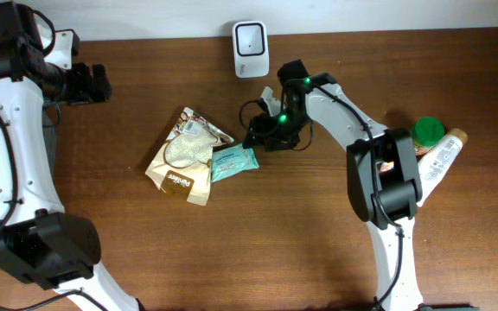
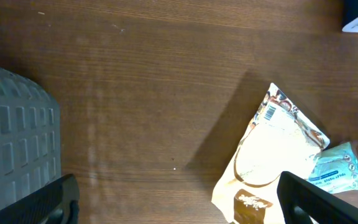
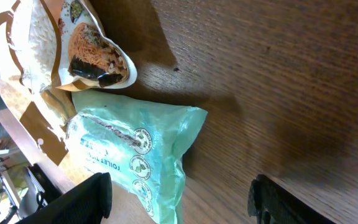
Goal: Scan the item barcode
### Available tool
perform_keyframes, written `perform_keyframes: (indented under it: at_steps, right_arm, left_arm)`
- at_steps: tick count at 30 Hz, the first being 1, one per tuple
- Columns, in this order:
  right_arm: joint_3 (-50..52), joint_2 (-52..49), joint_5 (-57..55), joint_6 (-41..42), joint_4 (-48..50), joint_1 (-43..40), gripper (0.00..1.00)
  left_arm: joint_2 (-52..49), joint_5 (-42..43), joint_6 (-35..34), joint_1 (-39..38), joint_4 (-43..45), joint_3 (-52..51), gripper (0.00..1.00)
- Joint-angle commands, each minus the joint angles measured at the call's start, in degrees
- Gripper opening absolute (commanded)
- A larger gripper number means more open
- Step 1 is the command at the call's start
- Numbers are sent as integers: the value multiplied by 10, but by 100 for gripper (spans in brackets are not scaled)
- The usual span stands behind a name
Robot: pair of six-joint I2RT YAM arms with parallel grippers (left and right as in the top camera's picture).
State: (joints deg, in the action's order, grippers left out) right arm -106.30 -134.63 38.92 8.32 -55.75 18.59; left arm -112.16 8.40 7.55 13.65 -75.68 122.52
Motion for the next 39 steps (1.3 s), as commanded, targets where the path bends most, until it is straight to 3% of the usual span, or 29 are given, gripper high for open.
perform_keyframes:
  at_steps: [1, 7, 14, 15, 16, 17, 18, 20, 27, 31, 35, 39]
  right_arm:
    - [4, -15, 21, -5, -1, 7, 69]
    - [10, -18, 41, -8, 12, 18, 67]
    - [46, -18, 46, 30, 62, 24, 60]
    - [47, -18, 47, 33, 63, 24, 57]
    - [47, -18, 46, 34, 65, 23, 53]
    - [47, -18, 46, 37, 67, 24, 47]
    - [47, -18, 46, 43, 68, 24, 41]
    - [47, -18, 46, 43, 68, 24, 35]
    - [47, -18, 53, 42, 72, 21, 34]
    - [47, -18, 56, 42, 71, 19, 34]
    - [47, -18, 56, 42, 71, 19, 34]
    - [47, -18, 57, 42, 72, 19, 34]
  left_arm:
    - [2, 42, 9, 5, 21, 3, 99]
    - [2, 173, 7, 5, 22, 3, 99]
    - [-21, 198, 7, -26, -35, -15, 99]
    - [-23, 199, 7, -35, -42, -27, 95]
    - [-25, 199, 0, -45, -43, -42, 84]
    - [-27, 199, -23, -61, -34, -73, 26]
    - [-27, 199, -40, -71, -23, -96, 0]
    - [-27, 199, -65, -87, -1, -131, 0]
    - [-27, 224, -117, -177, 105, -267, 0]
    - [-27, 216, -189, -221, 225, -352, 0]
    - [-29, 215, -224, -229, 291, -405, 0]
    - [-41, 215, -223, -229, 302, -419, 0]
